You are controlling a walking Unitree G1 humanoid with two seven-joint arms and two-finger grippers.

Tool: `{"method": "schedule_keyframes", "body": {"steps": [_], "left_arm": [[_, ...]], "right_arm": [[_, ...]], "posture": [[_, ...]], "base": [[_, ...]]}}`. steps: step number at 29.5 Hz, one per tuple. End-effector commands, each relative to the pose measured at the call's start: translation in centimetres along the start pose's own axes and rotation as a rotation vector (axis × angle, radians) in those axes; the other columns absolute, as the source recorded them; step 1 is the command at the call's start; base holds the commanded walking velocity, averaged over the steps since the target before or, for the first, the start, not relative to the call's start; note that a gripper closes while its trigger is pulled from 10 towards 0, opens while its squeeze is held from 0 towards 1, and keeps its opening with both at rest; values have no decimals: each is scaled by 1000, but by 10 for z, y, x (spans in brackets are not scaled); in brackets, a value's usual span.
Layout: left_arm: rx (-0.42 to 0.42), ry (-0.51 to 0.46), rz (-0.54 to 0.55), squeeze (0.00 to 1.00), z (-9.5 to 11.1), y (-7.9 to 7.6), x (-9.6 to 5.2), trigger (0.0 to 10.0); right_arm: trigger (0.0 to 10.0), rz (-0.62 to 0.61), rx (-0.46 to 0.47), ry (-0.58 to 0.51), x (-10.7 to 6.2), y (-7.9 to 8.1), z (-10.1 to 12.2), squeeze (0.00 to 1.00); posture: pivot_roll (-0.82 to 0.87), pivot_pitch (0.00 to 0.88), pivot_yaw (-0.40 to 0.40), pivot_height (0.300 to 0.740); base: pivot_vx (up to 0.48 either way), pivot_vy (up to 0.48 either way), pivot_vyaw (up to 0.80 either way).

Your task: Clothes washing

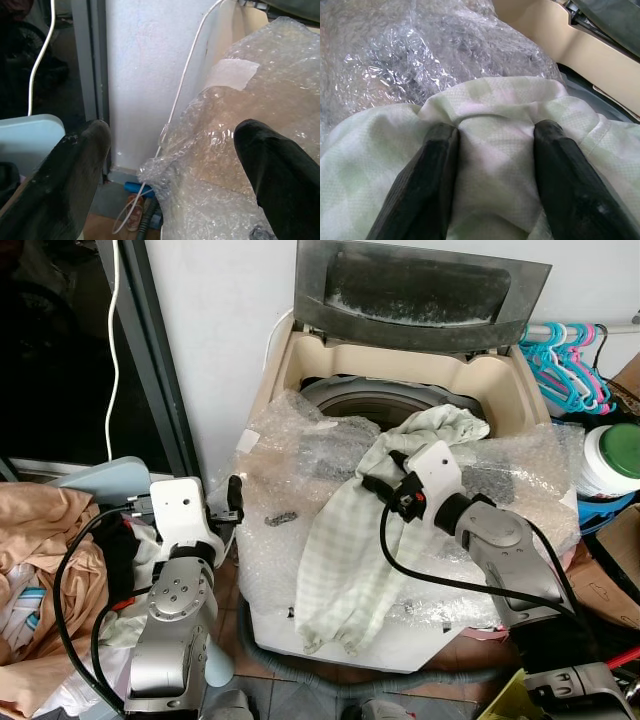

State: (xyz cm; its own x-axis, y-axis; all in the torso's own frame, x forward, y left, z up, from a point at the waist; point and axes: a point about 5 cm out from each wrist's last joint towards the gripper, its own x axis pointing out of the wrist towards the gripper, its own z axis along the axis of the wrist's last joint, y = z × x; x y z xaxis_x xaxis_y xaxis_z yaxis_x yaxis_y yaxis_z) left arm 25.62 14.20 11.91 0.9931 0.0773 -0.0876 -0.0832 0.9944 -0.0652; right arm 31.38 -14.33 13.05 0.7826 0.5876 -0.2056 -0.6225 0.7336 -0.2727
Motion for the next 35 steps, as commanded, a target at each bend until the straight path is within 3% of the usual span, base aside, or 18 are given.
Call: {"method": "schedule_keyframes", "body": {"steps": [1, 4, 8, 10, 15, 22, 26, 29, 30, 33, 35], "left_arm": [[0, -9, -8, 0, 3, -3, -1, 10000], [0, -8, -11, 0, 3, -4, 0, 10000], [3, -8, -10, 0, 3, -3, 0, 10000], [4, -8, -10, 0, 3, -3, 0, 10000], [5, -7, -8, 0, 3, -3, 1, 10000], [6, -9, -9, 0, 3, -4, 2, 10000], [7, -10, -5, 0, 4, -3, 2, 10000], [11, -12, 1, 0, 4, -2, 3, 10000], [11, -12, 1, 0, 4, -2, 3, 10000], [15, -15, 1, 0, 5, -2, 6, 10000], [16, -20, 3, 0, 7, -1, 7, 10000]], "right_arm": [[0, 25, 23, 102, 1, 7, -18, 0], [0, -15, 39, 106, 5, -2, -16, 0], [0, -113, 61, 87, 9, -27, -6, 0], [0, -123, 64, 86, 10, -30, -5, 0], [0, -176, 23, 80, 12, -58, 8, 0], [0, -300, -20, 13, 21, -98, 49, 0], [0, -345, -51, -27, 23, -108, 64, 0], [0, -543, -85, -271, 17, -134, 121, 0], [0, -543, -85, -271, 17, -134, 121, 0], [0, -635, -98, -475, 7, -146, 166, 0], [0, -608, -110, -511, 7, -145, 179, 0]], "posture": [[5, 0, -48, 740], [2, 0, -47, 740], [6, 0, -44, 740], [6, 0, -44, 740], [3, 0, -44, 740], [5, 0, -47, 740], [7, 0, -48, 740], [10, 0, -47, 740], [10, 0, -47, 740], [10, 0, -47, 740], [15, 0, -51, 740]], "base": [[0, 0, 0], [0, 0, 0], [0, 0, 0], [0, 0, 0], [0, 0, 0], [0, 0, 0], [0, 0, 0], [0, 0, 0], [0, 0, 0], [0, 0, 0], [0, 0, 0]]}}
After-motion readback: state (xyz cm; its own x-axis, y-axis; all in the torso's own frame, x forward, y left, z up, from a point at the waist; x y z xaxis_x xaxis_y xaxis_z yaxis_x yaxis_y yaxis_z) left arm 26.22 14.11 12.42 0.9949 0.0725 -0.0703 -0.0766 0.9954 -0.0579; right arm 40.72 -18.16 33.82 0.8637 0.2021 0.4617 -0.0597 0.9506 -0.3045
